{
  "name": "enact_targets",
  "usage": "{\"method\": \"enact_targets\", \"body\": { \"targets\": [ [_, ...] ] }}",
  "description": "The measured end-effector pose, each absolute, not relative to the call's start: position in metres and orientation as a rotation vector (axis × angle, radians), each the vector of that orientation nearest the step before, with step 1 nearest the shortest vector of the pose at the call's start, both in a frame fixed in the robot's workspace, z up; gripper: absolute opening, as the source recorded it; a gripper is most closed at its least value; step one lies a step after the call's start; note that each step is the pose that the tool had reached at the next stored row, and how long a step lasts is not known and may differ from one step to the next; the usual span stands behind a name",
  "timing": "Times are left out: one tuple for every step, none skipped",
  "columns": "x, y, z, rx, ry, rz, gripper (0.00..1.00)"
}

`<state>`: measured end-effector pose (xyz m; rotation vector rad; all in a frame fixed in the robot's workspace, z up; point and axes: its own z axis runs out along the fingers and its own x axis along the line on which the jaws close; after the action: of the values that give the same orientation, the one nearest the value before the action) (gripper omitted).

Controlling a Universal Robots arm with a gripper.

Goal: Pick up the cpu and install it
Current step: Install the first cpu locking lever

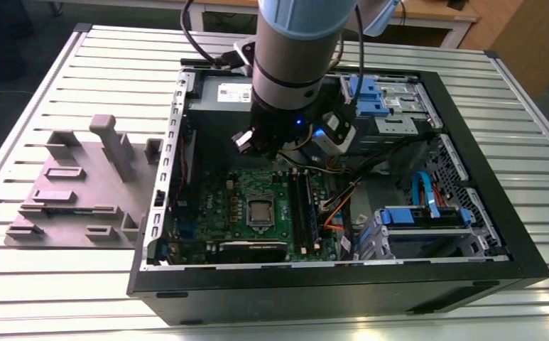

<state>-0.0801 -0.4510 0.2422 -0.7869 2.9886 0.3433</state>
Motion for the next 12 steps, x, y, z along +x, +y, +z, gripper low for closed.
{"method": "enact_targets", "body": {
  "targets": [
    [-0.0801, -0.4512, 0.2415, -0.787, 2.989, 0.343, 0.1],
    [-0.0801, -0.4515, 0.2413, -0.787, 2.989, 0.342, 0.1],
    [-0.0801, -0.4518, 0.2413, -0.787, 2.991, 0.338, 0.1],
    [-0.0801, -0.4522, 0.2413, -0.788, 2.995, 0.328, 0.1],
    [-0.0801, -0.4527, 0.2412, -0.789, 2.999, 0.317, 0.1],
    [-0.0801, -0.4534, 0.2412, -0.789, 3.004, 0.305, 0.1],
    [-0.08, -0.454, 0.2412, -0.791, 3.009, 0.294, 0.1],
    [-0.0798, -0.4545, 0.2412, -0.791, 3.013, 0.288, 0.1],
    [-0.079, -0.455, 0.2412, -0.792, 3.017, 0.283, 0.1],
    [-0.0772, -0.4556, 0.2413, -0.792, 3.02, 0.281, 0.1],
    [-0.075, -0.4562, 0.2413, -0.792, 3.022, 0.28, 0.1],
    [-0.0726, -0.4569, 0.2413, -0.792, 3.025, 0.279, 0.1]
  ]
}}
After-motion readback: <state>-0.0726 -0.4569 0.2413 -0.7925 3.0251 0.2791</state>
